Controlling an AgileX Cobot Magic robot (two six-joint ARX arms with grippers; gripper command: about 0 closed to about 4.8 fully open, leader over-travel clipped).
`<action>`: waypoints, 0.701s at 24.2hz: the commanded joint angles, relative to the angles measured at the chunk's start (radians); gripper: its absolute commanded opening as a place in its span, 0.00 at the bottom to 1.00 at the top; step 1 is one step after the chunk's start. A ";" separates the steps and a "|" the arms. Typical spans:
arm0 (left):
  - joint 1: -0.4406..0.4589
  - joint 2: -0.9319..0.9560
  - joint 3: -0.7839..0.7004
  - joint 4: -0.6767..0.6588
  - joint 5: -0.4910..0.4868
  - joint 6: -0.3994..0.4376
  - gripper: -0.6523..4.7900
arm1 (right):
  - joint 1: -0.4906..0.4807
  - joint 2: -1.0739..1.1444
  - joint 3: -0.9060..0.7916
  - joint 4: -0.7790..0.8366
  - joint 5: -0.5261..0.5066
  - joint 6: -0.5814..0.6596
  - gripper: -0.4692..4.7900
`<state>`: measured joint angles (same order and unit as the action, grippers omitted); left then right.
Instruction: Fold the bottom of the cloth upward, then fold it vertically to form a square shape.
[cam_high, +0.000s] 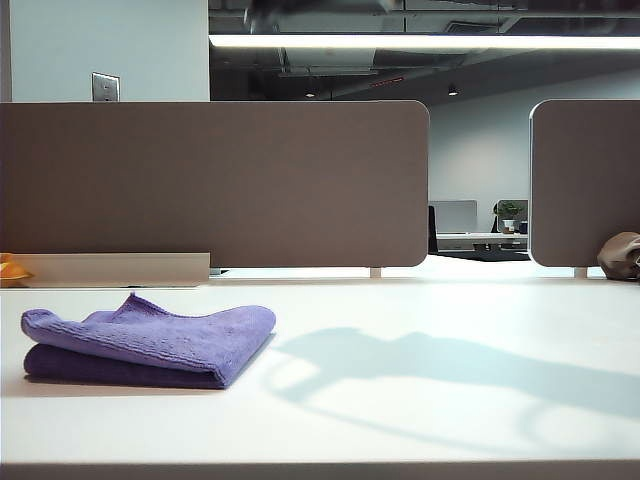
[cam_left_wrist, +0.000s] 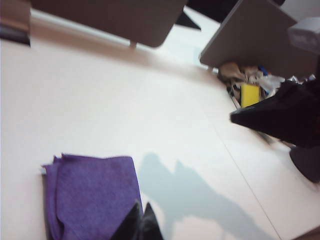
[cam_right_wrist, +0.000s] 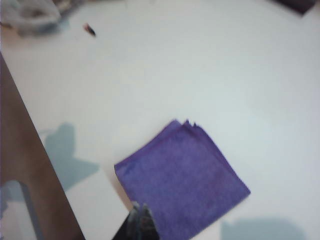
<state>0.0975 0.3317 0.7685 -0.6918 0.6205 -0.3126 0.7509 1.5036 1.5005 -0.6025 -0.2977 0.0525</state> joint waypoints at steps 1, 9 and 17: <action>0.001 -0.065 0.002 0.013 -0.024 -0.002 0.11 | 0.001 -0.090 -0.079 0.107 0.008 -0.004 0.08; 0.002 -0.169 0.002 -0.013 -0.068 -0.001 0.11 | 0.002 -0.330 -0.302 0.272 0.019 0.006 0.08; 0.002 -0.217 0.002 -0.049 -0.125 -0.002 0.11 | 0.002 -0.558 -0.457 0.316 0.158 0.026 0.08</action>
<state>0.0975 0.1169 0.7685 -0.7471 0.5098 -0.3122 0.7521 0.9730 1.0519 -0.3134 -0.1726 0.0700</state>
